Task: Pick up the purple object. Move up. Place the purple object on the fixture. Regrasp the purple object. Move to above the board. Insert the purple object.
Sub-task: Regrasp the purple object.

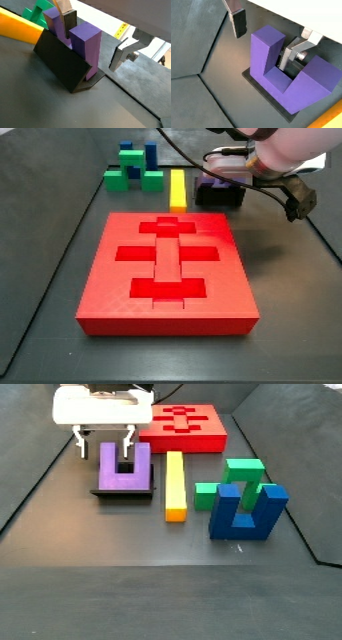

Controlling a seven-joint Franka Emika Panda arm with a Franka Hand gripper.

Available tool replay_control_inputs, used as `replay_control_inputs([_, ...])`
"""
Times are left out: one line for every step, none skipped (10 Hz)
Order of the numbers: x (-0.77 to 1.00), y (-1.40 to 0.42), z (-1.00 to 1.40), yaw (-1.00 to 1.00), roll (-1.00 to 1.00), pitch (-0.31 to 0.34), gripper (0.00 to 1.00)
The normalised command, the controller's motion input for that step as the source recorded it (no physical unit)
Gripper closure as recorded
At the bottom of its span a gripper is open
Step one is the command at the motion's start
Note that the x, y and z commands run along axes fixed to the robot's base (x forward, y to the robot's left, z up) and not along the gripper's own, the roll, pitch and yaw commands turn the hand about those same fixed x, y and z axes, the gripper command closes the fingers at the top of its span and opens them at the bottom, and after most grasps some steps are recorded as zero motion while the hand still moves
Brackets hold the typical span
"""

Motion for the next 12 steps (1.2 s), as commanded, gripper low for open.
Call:
replay_control_inputs([0.00,0.00,0.00,0.00,0.00,0.000,0.00])
replay_control_inputs([0.00,0.00,0.00,0.00,0.00,0.000,1.00])
replay_control_inputs([0.00,0.00,0.00,0.00,0.00,0.000,1.00])
replay_control_inputs([0.00,0.00,0.00,0.00,0.00,0.000,1.00])
replay_control_inputs([0.00,0.00,0.00,0.00,0.00,0.000,1.00])
replay_control_inputs([0.00,0.00,0.00,0.00,0.00,0.000,1.00])
replay_control_inputs([0.00,0.00,0.00,0.00,0.00,0.000,1.00])
replay_control_inputs([0.00,0.00,0.00,0.00,0.00,0.000,1.00])
replay_control_inputs([0.00,0.00,0.00,0.00,0.00,0.000,1.00])
replay_control_inputs([0.00,0.00,0.00,0.00,0.00,0.000,1.00])
replay_control_inputs([0.00,0.00,0.00,0.00,0.00,0.000,1.00])
replay_control_inputs([0.00,0.00,0.00,0.00,0.00,0.000,1.00])
